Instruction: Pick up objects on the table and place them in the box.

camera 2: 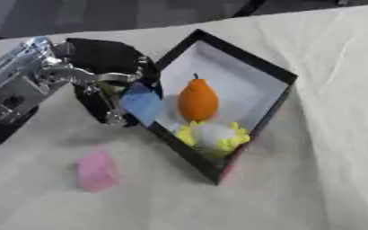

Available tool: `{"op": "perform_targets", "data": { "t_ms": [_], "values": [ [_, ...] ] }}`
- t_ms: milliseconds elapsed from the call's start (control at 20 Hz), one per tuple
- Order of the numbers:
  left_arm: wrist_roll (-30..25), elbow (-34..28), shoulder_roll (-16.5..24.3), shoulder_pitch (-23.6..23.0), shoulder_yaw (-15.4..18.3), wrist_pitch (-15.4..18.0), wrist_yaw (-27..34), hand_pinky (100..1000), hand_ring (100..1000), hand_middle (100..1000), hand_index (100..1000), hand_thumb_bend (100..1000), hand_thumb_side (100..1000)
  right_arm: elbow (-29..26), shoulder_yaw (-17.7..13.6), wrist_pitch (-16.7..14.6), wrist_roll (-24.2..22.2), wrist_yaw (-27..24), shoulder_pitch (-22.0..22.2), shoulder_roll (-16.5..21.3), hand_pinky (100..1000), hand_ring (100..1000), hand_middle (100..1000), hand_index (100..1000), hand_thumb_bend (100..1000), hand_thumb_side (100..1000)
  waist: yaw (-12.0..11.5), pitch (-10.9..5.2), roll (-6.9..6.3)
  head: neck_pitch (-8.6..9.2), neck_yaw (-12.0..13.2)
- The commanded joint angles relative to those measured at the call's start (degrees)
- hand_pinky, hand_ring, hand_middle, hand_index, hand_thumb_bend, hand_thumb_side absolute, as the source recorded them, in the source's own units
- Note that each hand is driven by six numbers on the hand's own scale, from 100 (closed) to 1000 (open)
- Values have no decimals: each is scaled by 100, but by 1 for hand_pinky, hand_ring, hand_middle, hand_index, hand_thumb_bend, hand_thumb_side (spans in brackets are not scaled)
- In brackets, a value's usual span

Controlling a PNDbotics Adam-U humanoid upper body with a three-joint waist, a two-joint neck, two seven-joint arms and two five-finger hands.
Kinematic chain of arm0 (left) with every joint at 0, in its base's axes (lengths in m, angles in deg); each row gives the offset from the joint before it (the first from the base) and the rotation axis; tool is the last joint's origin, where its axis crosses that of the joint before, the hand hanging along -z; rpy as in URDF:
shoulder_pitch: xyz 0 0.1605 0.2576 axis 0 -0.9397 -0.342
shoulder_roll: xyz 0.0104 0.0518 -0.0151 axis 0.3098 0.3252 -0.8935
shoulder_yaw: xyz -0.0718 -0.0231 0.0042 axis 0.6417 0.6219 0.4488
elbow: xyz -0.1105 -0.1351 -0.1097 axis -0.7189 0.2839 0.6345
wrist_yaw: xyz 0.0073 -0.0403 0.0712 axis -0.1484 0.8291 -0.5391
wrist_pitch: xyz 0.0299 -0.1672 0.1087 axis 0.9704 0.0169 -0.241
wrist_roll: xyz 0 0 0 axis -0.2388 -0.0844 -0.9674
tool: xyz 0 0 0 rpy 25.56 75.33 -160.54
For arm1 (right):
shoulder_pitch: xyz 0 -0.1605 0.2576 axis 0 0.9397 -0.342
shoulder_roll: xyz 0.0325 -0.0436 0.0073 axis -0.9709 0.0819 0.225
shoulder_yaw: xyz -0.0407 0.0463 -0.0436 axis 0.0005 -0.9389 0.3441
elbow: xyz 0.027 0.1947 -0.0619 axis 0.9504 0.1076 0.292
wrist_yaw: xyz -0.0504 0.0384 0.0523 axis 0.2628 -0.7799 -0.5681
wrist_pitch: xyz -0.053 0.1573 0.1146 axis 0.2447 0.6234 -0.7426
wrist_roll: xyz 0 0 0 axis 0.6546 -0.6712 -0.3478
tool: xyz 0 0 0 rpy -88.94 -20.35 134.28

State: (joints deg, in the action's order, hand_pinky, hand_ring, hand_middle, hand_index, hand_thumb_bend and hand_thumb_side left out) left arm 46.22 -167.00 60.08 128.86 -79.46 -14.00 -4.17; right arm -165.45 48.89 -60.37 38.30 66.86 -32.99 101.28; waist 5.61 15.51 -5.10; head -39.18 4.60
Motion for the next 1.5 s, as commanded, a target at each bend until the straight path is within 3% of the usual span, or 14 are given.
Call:
{"op": "perform_targets", "data": {
  "t_ms": [50, 100, 200, 250, 300, 400, 550, 900, 1200, 1300, 1450, 1500],
  "values": [
    [117, 202, -30, 85, 115, 54, -157, 746, 704, 629, 739, 338, 100, -81, -29, -9, -21, -17, -71, 105, 907, 745, 833, 920, 100, 525, 12, -124, -39, 65, 30],
    [91, 263, -56, 84, 118, 80, -186, 808, 799, 758, 823, 410, 236, -81, -28, -8, -23, -19, -75, 102, 907, 745, 833, 920, 100, 525, 16, -124, -40, 69, 34],
    [13, 353, -102, 88, 150, 125, -238, 863, 871, 835, 883, 475, 302, -84, -25, -7, -27, -23, -83, 97, 908, 745, 832, 921, 100, 525, 21, -124, -41, 73, 35],
    [18, 370, -118, 89, 182, 128, -269, 855, 858, 824, 882, 457, 276, -84, -25, -6, -27, -24, -83, 97, 908, 745, 832, 921, 100, 525, 21, -124, -40, 73, 32],
    [63, 388, -131, 92, 222, 106, -294, 806, 790, 757, 844, 387, 214, -82, -25, -4, -28, -25, -81, 97, 907, 742, 829, 921, 100, 525, 21, -123, -39, 77, 31],
    [201, 451, -155, 95, 263, -12, -328, 769, 739, 675, 773, 253, 167, -79, -24, 2, -28, -25, -83, 94, 908, 742, 829, 922, 100, 526, 30, -120, -40, 81, 40],
    [221, 506, -192, 102, 245, -99, -194, 740, 694, 621, 727, 152, 155, -78, -22, 14, -11, -36, -87, 90, 908, 742, 829, 921, 100, 526, 48, -123, -45, 79, 38],
    [647, 594, -287, 212, 366, -297, -246, 694, 628, 552, 670, 135, 100, -94, -11, 4, -14, -55, -120, 90, 908, 741, 828, 921, 100, 525, 141, -121, -23, 169, 61],
    [860, 1045, -636, 431, 548, -107, -552, 691, 635, 555, 673, 127, 100, -98, 36, 23, -62, -78, -201, 53, 908, 741, 829, 921, 100, 525, 209, -93, -27, 170, 133],
    [822, 1303, -773, 498, 595, 100, -670, 710, 664, 586, 700, 160, 100, -107, 54, 26, -82, -93, -252, 45, 908, 741, 828, 921, 100, 525, 257, -81, -37, 176, 171],
    [514, 1625, -903, 555, 675, 378, -858, 812, 809, 772, 829, 344, 273, -119, 63, 28, -89, -109, -293, 46, 908, 741, 829, 921, 100, 530, 308, -67, -51, 175, 192],
    [419, 1684, -926, 561, 717, 448, -892, 862, 866, 833, 879, 410, 372, -120, 61, 28, -88, -111, -294, 47, 908, 741, 829, 921, 100, 525, 312, -65, -54, 174, 191]
  ]
}}
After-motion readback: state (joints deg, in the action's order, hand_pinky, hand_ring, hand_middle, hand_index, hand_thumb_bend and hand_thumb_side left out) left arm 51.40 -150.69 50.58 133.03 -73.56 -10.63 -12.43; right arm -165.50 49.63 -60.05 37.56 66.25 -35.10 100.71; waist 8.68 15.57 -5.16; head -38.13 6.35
